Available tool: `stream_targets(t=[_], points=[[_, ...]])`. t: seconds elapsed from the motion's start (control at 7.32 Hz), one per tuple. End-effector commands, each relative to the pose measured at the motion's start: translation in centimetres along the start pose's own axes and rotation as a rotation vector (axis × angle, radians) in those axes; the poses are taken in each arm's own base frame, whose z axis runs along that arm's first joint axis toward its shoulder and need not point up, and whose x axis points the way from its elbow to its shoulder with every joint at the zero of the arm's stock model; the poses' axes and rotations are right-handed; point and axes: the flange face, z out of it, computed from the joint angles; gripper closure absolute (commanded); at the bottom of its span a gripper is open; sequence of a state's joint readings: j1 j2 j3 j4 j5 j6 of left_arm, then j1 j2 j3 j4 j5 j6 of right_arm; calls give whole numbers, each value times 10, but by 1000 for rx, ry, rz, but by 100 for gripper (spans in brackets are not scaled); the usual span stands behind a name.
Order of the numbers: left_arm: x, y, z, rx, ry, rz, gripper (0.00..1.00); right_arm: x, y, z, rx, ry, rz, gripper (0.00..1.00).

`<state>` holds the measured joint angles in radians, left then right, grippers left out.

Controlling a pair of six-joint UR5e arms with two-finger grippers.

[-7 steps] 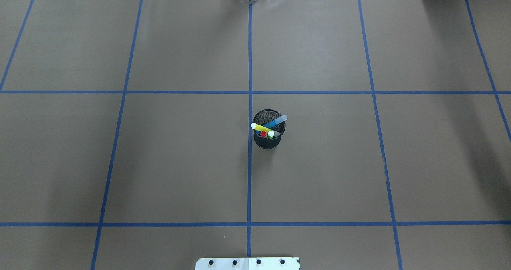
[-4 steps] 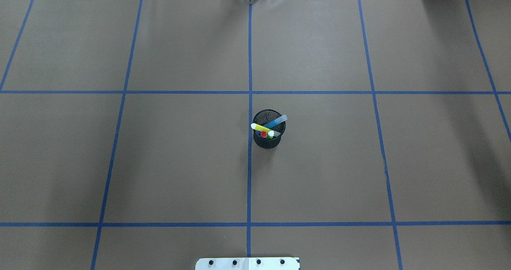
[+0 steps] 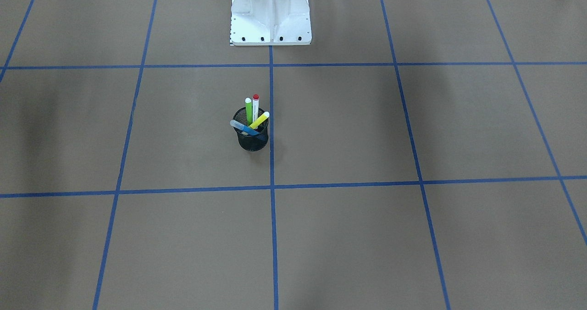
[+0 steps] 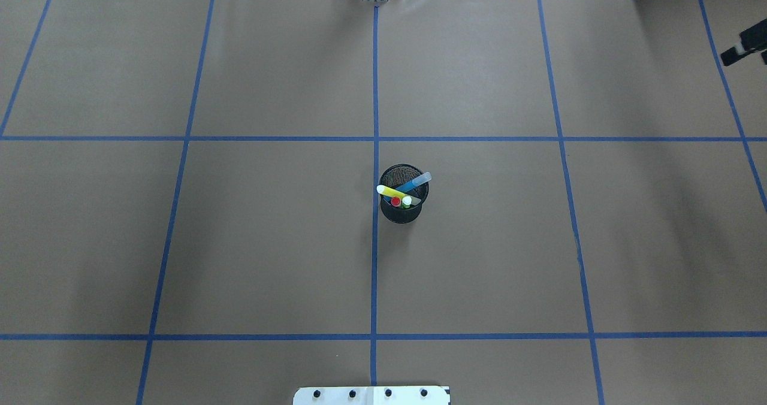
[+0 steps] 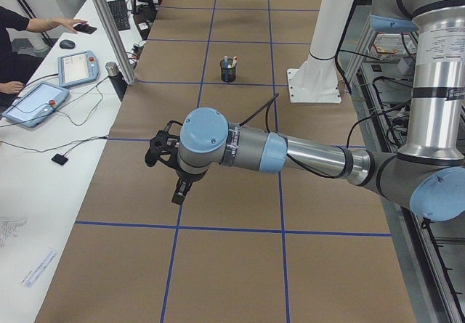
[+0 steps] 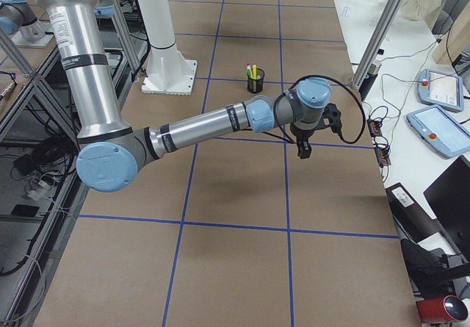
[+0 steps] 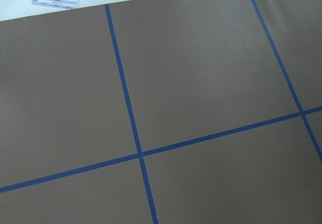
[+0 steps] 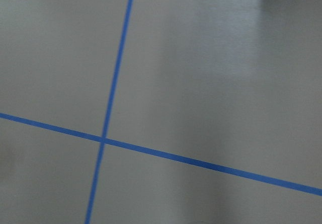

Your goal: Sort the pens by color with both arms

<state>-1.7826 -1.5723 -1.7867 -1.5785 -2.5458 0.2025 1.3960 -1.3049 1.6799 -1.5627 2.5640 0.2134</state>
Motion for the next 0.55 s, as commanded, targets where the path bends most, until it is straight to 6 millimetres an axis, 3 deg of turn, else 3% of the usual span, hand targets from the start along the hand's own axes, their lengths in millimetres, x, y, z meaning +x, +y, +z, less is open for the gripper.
stream_targets(t=[0.0, 0.14, 0.41], points=[[2, -1, 1, -1, 3, 0, 0, -93, -24, 51, -82, -65, -36, 0], [5, -2, 1, -1, 7, -18, 0, -130, -28, 70, -111, -86, -92, 0], [14, -10, 5, -6, 14, -27, 0, -182, -32, 94, -147, -113, -111, 2]])
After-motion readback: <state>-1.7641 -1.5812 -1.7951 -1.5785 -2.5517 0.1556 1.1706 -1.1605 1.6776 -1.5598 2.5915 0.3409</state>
